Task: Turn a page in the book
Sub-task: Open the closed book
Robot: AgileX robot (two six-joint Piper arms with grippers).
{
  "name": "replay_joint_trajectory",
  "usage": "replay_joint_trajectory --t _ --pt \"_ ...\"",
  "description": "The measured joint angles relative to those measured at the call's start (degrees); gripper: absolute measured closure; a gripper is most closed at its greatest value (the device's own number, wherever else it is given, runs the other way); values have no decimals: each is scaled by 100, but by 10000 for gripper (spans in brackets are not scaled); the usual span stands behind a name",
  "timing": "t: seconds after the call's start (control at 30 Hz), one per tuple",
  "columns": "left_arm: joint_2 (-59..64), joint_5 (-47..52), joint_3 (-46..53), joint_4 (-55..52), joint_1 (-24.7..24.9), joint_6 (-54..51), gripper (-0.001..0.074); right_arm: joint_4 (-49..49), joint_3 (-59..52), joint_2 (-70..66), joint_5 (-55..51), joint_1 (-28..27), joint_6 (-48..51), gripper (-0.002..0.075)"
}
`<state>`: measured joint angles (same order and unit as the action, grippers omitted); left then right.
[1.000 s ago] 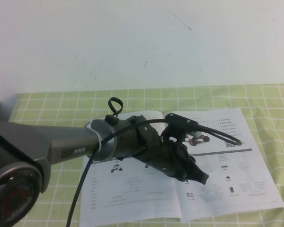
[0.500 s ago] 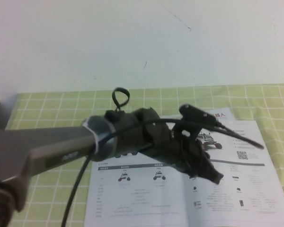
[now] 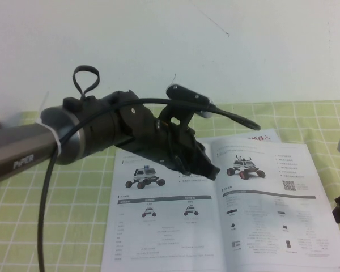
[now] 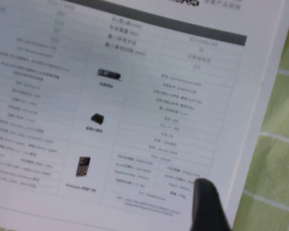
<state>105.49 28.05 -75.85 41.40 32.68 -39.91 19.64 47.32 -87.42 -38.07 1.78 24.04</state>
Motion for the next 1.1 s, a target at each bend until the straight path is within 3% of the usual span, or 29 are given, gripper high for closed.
replay_joint_trajectory --t 0.2,0.47,0.8,1.1 --pt "679 73 0 115 -24 -2 738 427 0 -541 374 0 229 338" --pt "1198 96 0 831 -14 -415 738 1535 0 -918 576 0 1288 332" --pt "1198 306 0 2688 -14 -1755 738 1635 0 -1008 809 0 1401 332" --pt "1362 314 0 2825 -14 -1965 738 1647 0 -1008 1004 0 1401 332"
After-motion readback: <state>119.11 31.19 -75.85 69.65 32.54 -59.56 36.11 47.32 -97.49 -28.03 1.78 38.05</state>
